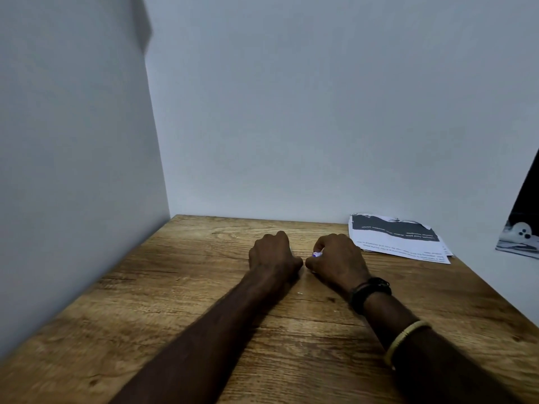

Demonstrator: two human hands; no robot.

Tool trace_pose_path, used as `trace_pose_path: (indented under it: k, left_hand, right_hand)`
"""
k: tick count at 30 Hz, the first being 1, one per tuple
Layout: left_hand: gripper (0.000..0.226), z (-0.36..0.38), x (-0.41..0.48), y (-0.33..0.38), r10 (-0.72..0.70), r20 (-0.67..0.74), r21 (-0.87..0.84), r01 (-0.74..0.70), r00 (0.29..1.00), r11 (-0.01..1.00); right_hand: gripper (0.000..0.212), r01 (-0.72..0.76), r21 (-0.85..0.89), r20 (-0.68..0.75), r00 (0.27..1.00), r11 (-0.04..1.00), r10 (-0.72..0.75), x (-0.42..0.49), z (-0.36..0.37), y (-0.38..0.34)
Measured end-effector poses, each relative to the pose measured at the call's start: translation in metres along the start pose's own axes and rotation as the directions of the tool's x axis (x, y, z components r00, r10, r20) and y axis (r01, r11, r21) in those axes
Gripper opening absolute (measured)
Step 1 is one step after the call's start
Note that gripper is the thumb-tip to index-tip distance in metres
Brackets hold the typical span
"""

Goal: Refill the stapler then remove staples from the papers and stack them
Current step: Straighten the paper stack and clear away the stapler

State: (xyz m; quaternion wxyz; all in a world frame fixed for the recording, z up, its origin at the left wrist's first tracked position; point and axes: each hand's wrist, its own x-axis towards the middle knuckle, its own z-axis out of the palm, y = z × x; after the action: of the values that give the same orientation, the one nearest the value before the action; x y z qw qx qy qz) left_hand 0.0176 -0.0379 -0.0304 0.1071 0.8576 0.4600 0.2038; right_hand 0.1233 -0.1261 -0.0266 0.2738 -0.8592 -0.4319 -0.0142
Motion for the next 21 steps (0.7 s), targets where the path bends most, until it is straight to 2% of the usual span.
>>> trace_pose_path:
  k: [4,16,21]
  left_hand:
    - [0.042,0.0029,0.0003,0.0038,0.017,0.000,0.008,-0.017,1.000,1.000]
    - [0.031,0.0033,-0.0002,0.0034,0.037,-0.015,-0.023,-0.037,0.999,0.999]
    - [0.041,0.0056,0.0005,0.0017,0.053,-0.021,-0.003,-0.053,0.998,0.999]
  right_hand:
    - [0.025,-0.014,0.002,-0.003,1.000,1.000,0.014,-0.0013,-0.0013,0.0040]
    - [0.025,0.000,-0.037,-0.014,1.000,0.999,-0.001,0.0002,0.0005,0.0059]
    - [0.026,0.003,-0.038,-0.020,1.000,0.999,-0.004,0.0014,0.0021,0.0074]
